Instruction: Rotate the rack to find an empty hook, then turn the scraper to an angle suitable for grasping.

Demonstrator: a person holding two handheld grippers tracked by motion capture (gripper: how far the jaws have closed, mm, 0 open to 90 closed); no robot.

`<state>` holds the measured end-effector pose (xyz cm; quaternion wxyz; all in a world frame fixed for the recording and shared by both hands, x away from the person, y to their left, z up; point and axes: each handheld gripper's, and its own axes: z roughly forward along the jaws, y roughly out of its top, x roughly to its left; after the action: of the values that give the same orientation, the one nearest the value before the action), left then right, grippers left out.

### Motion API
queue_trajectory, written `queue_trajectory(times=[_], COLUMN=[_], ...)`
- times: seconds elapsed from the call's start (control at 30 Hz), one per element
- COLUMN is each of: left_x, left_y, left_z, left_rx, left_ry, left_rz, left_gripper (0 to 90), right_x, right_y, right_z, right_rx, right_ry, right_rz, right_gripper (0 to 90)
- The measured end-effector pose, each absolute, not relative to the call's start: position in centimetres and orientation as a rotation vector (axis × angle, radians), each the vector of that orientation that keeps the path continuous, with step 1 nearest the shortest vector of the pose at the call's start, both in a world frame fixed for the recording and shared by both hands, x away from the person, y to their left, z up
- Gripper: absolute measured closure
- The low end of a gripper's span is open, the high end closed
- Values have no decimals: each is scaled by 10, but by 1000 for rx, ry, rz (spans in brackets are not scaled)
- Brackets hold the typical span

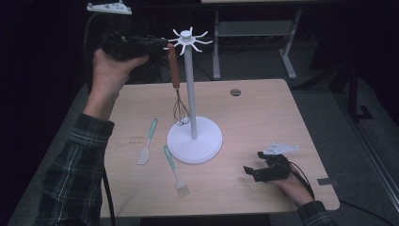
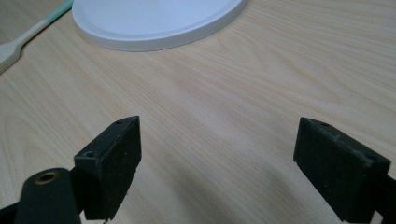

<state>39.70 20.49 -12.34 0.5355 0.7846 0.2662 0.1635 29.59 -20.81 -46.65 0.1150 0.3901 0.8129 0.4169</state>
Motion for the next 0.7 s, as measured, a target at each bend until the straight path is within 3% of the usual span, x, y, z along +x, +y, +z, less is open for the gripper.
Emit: queue_trajectory(times=[0.7], left_x=[359], left_y=[250], left_z=[-178], left_rx=[1928], left_ry=[719], left_rz=[359], left_gripper=[898], right_x=[296], right_y=[-208], right_z=[-466], right_rx=[1143], right_ry=[2374], right_rz=[1210], right_gripper=[148])
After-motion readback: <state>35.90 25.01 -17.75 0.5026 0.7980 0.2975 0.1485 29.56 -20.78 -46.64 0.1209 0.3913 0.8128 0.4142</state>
